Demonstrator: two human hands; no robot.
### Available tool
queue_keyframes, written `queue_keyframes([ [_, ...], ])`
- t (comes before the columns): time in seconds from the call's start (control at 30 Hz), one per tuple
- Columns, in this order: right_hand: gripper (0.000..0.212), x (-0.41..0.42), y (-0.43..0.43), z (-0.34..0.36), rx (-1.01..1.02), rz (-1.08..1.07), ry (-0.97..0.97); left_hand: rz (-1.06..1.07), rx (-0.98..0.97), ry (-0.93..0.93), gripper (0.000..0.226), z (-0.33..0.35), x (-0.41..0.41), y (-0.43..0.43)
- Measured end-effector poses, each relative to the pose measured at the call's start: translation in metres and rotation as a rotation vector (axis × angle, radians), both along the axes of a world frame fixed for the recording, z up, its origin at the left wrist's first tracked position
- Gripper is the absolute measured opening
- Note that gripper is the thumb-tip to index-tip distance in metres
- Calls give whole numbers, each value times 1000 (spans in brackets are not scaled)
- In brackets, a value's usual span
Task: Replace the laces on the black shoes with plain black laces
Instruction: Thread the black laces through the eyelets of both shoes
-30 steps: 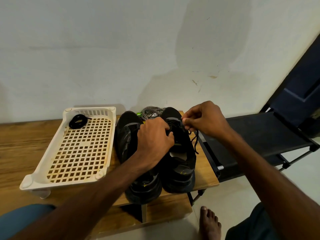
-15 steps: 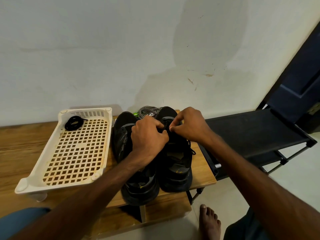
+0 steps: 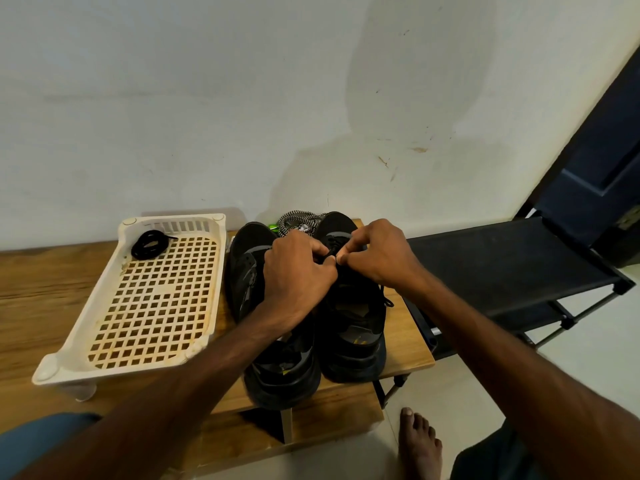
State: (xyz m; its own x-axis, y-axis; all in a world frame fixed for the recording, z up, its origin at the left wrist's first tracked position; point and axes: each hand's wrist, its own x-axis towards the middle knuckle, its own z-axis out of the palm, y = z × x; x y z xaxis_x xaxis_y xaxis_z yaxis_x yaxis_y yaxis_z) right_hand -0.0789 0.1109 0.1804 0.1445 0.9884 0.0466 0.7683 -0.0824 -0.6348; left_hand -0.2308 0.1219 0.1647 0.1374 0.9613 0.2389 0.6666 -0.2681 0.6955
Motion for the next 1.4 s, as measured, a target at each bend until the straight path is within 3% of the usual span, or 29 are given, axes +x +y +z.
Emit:
queue_keyframes([
  [0.4,7,4,1,0,-22,-22,26,-25,-54,0,14,3,-3,3],
  [0.63,5,1,2,0,30,-61,7,-17,-71,100,22,0,-2,3],
  [1.0,4,-8,-2,-4,56,-69,74,-14,-74,30,18,-1,-7,7],
  [1.23,7,-12,0,-7,111,-125,-25,5,-105,-108,7,-1,-6,8],
  [1.4,3,-11,1,-10,112,-101,21,-36,-89,-89,6,-3,-7,8],
])
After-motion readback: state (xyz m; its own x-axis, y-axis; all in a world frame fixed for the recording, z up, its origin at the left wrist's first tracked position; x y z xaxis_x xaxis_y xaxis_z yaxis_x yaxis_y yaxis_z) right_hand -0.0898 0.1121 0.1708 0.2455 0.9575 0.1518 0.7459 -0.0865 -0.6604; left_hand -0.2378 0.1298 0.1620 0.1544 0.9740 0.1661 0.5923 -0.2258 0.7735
